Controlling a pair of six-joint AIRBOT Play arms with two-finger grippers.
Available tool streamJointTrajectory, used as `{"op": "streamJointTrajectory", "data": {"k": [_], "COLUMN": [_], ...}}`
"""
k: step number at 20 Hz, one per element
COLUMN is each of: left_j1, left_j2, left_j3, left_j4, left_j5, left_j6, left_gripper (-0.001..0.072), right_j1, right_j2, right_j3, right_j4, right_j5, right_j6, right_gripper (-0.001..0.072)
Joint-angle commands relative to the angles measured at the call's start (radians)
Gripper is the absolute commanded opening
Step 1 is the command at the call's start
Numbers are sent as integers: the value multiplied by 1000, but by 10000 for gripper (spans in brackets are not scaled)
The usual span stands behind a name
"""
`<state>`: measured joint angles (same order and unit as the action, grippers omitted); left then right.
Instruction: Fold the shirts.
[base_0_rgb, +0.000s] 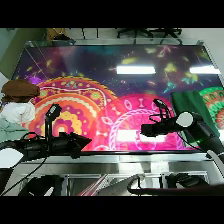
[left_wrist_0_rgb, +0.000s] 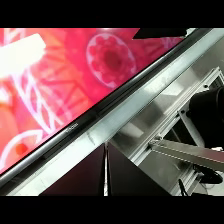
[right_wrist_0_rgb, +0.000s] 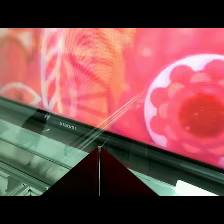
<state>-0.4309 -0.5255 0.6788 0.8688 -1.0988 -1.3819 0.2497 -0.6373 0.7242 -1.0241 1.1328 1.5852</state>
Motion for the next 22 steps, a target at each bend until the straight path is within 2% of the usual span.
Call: {"op": "streamJointTrajectory", "data": {"k": [1,8,10,13,14,15,18,20,22], "left_j1": [-1,0,0,0,0,0,0,21,134], "left_j2": [1,1,-11,-90,-135,-182,-348,-474,-607], "left_j3": [0,2,35,161,221,275,455,573,681], "left_j4": [0,27,162,444,547,640,996,1235,1313], "left_j5": [1,3,-2,-60,-88,-99,-118,-131,-122], "left_j6": [0,0,-67,-169,-181,-192,-269,-280,-273], "left_gripper": [21,21,21,28,294,696,697,697,697], "right_j1": [1,1,1,1,1,1,1,1,1], "right_j2": [1,1,1,1,1,1,1,1,1], "right_j3": [0,0,0,0,0,0,0,0,0], "right_j4": [0,0,-1,0,-1,-1,-1,0,0], "right_j5": [0,0,0,0,0,0,0,0,-30], "right_j6": [0,0,0,0,0,0,0,0,0], "right_gripper": [25,26,25,25,26,25,26,26,26]}}
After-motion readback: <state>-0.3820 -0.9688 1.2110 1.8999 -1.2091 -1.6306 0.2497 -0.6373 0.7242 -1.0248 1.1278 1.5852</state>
